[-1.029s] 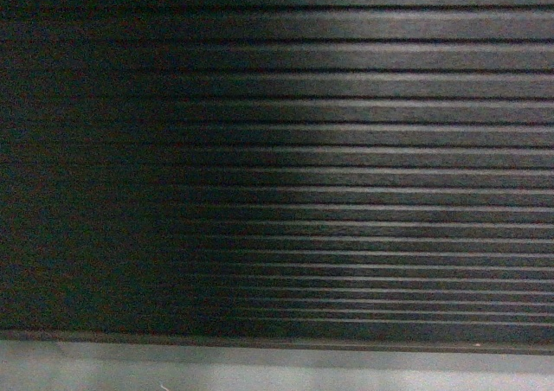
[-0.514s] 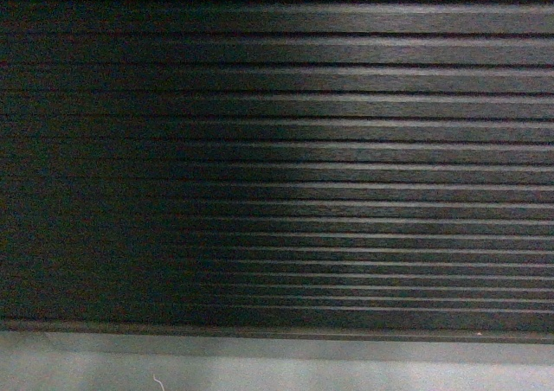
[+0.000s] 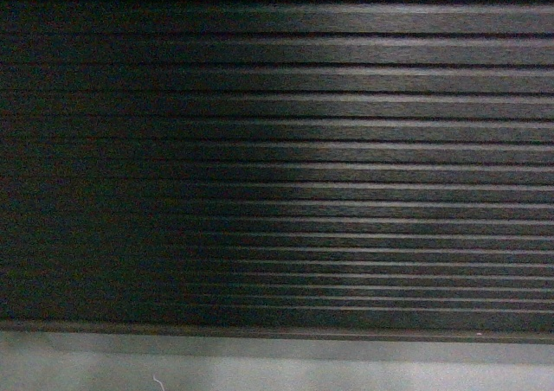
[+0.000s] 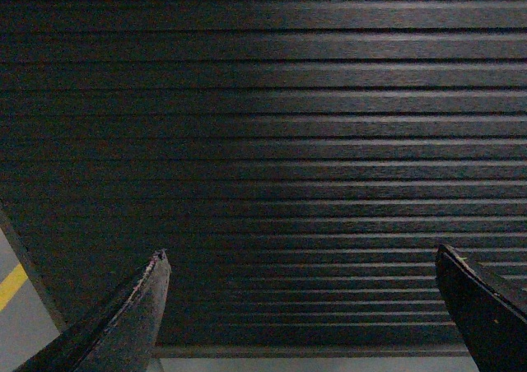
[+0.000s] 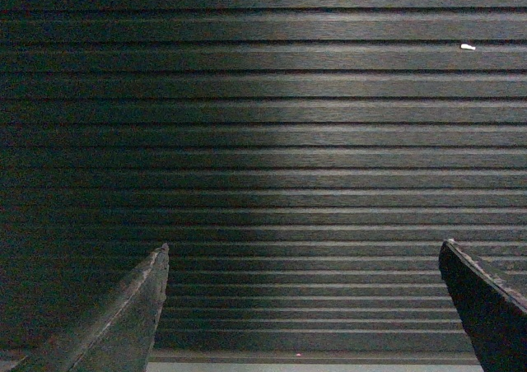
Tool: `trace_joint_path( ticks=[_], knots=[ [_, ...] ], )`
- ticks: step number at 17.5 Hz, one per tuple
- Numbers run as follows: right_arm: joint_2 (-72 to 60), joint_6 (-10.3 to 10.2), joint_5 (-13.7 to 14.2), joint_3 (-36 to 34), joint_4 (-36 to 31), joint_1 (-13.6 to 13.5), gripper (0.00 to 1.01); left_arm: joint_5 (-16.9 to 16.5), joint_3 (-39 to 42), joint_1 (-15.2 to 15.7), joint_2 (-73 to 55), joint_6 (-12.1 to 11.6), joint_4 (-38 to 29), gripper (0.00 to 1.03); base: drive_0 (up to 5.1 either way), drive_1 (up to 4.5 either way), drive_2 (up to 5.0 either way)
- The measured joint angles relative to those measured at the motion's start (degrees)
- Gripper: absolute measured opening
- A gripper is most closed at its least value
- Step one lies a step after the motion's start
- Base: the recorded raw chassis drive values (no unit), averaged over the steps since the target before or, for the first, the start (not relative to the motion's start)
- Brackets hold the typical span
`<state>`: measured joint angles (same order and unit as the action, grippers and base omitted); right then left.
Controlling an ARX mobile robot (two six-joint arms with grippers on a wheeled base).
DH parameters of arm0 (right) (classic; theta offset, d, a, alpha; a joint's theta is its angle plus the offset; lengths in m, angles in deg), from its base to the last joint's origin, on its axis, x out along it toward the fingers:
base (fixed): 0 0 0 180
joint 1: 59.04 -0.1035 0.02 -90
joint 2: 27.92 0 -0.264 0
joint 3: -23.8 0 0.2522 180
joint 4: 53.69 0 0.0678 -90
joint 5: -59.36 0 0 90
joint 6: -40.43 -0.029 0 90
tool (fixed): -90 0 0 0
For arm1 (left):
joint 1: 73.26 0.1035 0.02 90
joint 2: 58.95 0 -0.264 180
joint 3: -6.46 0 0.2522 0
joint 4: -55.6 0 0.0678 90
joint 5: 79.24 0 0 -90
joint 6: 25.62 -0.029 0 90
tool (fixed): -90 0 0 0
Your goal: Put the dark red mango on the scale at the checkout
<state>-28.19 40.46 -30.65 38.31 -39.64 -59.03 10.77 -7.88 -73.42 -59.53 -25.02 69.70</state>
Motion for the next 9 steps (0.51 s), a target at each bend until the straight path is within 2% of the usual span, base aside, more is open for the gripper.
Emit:
trace_joint_path(
  ticks=[9],
  knots=[
    [0.0,0.0,0.0,0.0,0.0,0.0,0.98,0.0,0.0,0.0,0.0,0.0,0.0,0.98,0.0,0.0,0.0]
  ],
)
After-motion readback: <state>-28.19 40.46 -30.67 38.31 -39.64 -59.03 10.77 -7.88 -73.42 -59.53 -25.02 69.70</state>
